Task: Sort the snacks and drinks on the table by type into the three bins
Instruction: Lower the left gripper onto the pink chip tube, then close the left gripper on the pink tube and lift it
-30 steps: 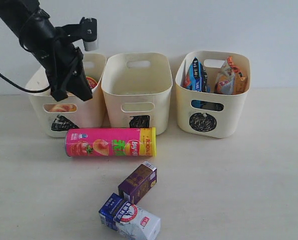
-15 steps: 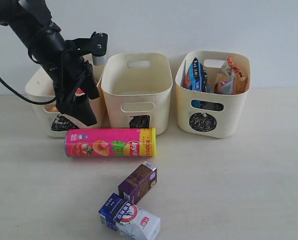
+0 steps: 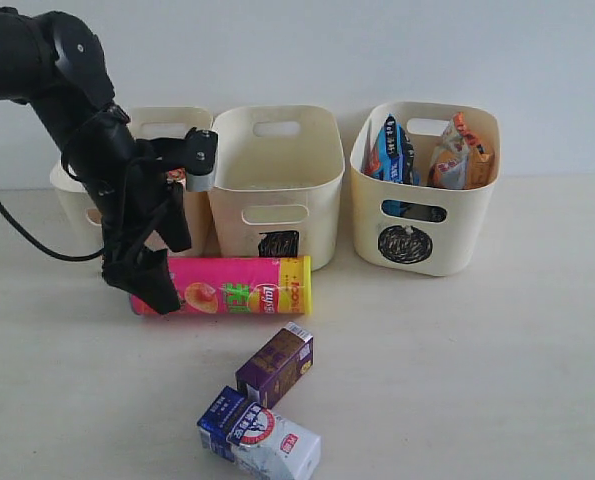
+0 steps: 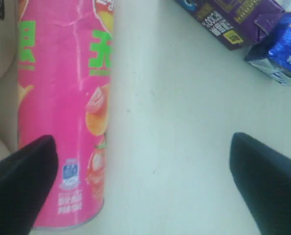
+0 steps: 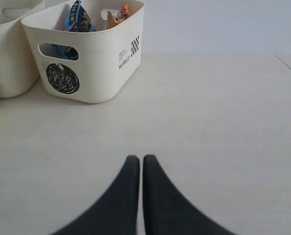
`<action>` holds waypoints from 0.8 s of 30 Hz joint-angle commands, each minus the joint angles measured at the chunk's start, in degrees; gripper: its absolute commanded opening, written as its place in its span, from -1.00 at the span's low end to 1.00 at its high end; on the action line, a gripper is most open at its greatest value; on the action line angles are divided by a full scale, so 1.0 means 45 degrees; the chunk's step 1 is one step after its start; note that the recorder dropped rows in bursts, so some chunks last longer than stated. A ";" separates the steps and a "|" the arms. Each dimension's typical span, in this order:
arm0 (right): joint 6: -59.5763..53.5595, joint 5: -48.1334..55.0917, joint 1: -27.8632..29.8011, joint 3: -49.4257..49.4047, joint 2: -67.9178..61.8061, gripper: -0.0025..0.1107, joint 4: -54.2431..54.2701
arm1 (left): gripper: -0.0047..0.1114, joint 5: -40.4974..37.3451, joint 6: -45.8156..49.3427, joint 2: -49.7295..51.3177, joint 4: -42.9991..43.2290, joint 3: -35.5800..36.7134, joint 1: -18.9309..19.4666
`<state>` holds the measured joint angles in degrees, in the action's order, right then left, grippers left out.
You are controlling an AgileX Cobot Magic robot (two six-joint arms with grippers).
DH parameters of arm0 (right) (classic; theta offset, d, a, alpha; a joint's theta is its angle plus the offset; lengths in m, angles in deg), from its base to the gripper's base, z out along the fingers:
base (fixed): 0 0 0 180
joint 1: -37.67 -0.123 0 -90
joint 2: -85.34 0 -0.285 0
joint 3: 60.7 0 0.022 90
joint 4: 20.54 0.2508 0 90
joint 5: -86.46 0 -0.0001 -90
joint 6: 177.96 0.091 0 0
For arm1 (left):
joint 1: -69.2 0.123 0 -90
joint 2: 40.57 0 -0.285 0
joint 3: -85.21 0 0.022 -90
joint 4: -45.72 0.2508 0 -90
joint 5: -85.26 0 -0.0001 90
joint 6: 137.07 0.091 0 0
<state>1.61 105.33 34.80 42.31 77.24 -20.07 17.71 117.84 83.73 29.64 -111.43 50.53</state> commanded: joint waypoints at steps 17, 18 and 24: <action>0.0010 -0.0087 0.0003 -0.0051 0.0071 -0.96 0.0010 | 0.89 0.2940 0.0214 0.1308 0.0150 0.0439 -0.0597; 0.0010 -0.0087 0.0003 -0.0051 0.0071 -0.96 0.0010 | 0.89 0.2969 0.0214 0.1401 0.0150 0.0439 -0.0597; 0.0010 -0.0087 0.0003 -0.0051 0.0071 -0.96 0.0010 | 0.89 0.3790 0.0214 0.1987 0.0193 0.0439 -0.0597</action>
<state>1.61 105.33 34.80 42.31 77.24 -20.07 33.83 118.64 92.38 30.62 -109.77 48.14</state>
